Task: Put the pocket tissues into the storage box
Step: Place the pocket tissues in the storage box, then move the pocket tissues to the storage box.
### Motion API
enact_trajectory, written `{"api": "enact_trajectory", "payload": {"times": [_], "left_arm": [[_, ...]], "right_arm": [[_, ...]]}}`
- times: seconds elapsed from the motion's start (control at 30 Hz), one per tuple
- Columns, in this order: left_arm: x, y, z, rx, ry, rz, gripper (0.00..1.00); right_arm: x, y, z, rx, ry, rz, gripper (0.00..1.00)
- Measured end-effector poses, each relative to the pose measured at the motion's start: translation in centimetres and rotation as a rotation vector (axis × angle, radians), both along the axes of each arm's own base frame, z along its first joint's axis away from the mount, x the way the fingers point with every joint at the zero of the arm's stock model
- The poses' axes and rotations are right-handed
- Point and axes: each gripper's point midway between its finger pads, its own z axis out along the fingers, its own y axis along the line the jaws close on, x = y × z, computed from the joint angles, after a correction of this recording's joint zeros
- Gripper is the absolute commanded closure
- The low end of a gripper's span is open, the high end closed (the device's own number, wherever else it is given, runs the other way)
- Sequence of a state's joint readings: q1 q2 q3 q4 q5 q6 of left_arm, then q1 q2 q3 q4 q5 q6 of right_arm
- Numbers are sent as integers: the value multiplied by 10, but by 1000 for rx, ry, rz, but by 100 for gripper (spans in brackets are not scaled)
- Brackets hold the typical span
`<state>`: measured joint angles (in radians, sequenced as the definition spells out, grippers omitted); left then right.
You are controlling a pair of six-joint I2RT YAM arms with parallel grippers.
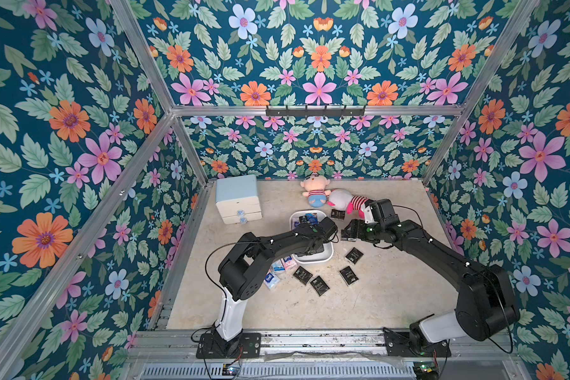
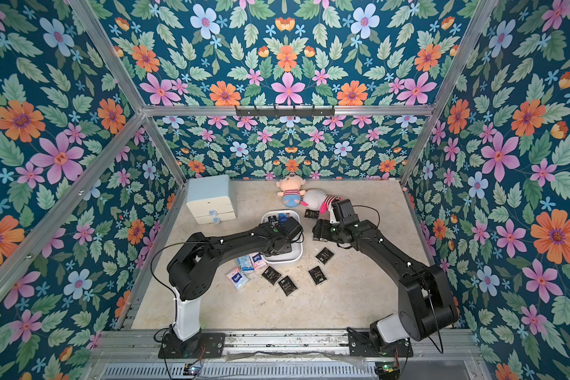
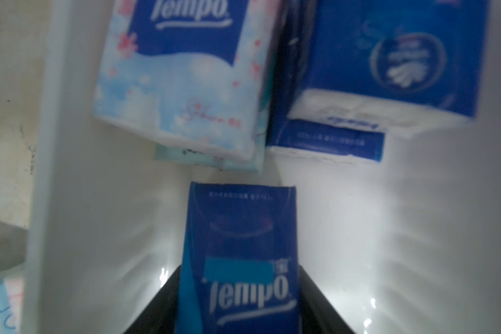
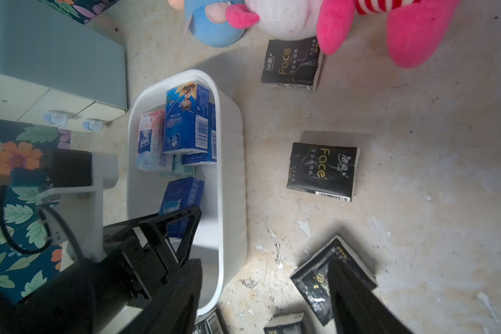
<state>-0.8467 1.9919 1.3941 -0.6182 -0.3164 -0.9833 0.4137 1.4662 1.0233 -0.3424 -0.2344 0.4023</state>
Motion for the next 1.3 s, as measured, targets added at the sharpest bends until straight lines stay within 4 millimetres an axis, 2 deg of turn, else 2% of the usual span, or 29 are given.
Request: {"api": "enact_trajectory", "payload": {"times": [0.17, 0.47, 0.6, 0.7, 0.77, 0.87, 1.03, 1.2, 1.3], "left_arm": [[11, 8, 0, 36, -1, 10, 26], [19, 2, 16, 44, -18, -5, 25], [18, 2, 39, 9, -46, -6, 24], [12, 5, 58, -41, -75, -6, 22], [7, 10, 70, -81, -96, 8, 21], [0, 19, 85, -133, -127, 22, 20], [1, 48, 93, -177, -159, 90, 20], [-3, 105, 80, -216, -138, 211, 20], [-11, 139, 75, -239, -141, 288, 20]], "right_arm": [[0, -3, -1, -2, 3, -6, 27], [0, -3, -2, -2, 4, -7, 27], [1, -2, 0, -2, 2, 0, 28], [2, 5, 10, 18, -16, 28, 29], [2, 14, 16, 25, -32, 60, 32], [-4, 38, 22, 36, -44, 135, 34], [-20, 75, 10, 36, -12, 249, 35], [-29, 103, -3, 36, 19, 316, 36], [-31, 120, -19, 41, 55, 333, 37]]}}
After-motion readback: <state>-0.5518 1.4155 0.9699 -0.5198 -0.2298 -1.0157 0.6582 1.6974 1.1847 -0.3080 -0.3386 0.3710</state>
